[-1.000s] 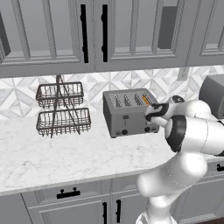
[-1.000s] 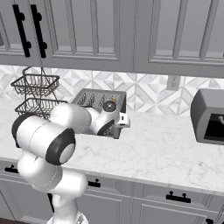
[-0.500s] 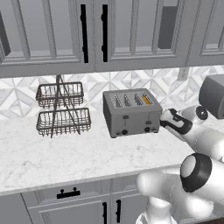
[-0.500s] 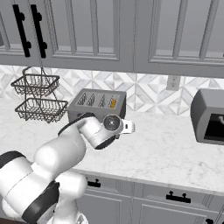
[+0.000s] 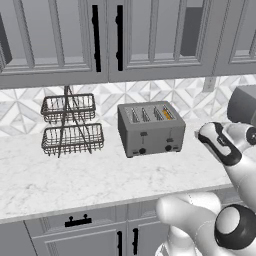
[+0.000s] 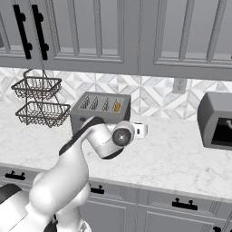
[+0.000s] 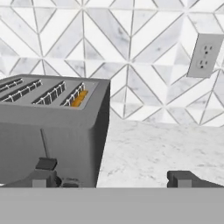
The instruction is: Start the toaster. Once the lever pops up, take the bread to the plate on the dining counter.
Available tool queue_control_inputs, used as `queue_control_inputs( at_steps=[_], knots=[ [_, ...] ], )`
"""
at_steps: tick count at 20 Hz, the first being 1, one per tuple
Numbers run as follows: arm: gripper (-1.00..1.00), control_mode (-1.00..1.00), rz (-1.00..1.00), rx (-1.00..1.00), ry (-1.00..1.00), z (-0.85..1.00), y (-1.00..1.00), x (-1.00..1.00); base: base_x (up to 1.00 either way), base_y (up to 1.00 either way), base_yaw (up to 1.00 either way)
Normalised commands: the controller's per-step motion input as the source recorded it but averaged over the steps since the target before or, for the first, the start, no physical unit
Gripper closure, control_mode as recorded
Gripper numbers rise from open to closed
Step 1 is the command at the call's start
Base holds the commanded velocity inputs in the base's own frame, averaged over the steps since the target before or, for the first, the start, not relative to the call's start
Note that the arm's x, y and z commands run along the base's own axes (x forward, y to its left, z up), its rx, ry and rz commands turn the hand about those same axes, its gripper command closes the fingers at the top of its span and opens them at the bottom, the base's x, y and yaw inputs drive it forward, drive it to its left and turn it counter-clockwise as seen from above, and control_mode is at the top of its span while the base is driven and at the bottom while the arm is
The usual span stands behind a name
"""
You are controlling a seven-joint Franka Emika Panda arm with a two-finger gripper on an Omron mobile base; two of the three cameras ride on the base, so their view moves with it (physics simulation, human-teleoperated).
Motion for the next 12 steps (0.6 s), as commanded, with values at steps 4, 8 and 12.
queue_control_inputs(
  at_steps=[4,8,12],
  knots=[
    [-1.00,-1.00,0.00,0.01,-0.03,0.49,-0.28,-0.11,0.00,0.00,0.00],
    [-1.00,-1.00,-0.01,0.00,0.00,0.48,-0.32,-0.01,0.00,0.00,0.00],
    [-1.00,-1.00,-0.02,0.01,0.00,0.37,-0.38,-0.06,0.00,0.00,0.00]
  ],
)
